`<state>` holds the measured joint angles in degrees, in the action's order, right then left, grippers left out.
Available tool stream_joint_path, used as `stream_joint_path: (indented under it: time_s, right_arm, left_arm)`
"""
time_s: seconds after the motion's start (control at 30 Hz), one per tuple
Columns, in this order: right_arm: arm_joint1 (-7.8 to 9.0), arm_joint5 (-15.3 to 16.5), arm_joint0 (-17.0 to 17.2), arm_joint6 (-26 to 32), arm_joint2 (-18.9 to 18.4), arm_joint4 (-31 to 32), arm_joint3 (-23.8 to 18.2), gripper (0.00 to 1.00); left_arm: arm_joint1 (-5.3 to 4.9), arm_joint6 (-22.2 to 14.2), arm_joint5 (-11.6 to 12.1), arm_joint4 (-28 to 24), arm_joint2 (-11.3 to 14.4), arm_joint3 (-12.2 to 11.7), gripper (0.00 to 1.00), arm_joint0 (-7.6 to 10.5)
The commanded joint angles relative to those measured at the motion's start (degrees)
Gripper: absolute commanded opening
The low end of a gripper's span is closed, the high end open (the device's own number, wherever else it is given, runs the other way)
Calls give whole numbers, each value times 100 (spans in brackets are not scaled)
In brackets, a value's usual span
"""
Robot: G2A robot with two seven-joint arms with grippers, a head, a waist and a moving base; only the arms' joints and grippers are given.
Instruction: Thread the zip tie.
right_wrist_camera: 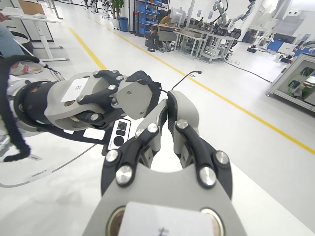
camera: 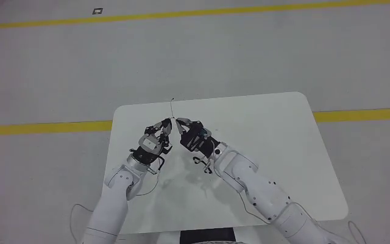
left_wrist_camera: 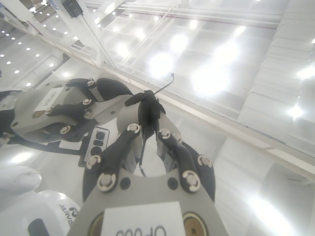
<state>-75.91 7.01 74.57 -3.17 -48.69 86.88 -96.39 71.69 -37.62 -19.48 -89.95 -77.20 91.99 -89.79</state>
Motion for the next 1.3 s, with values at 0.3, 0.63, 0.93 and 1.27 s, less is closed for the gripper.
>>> stream_joint_path:
  time_s: [0.3,0.63,0.93,1.27]
  right_arm:
    - [27,20,193,60,-187,117,-138,0]
    - [60,73,349,125,-387,204,-262,0]
    - [76,86,476,172,-503,241,-362,0]
    - [94,87,605,210,-628,287,-450,0]
  left_arm:
    - [0,0,0,0,0,0,0,0]
    - [0,0,0,0,0,0,0,0]
    - [0,0,0,0,0,0,0,0]
    - [0,0,0,0,0,0,0,0]
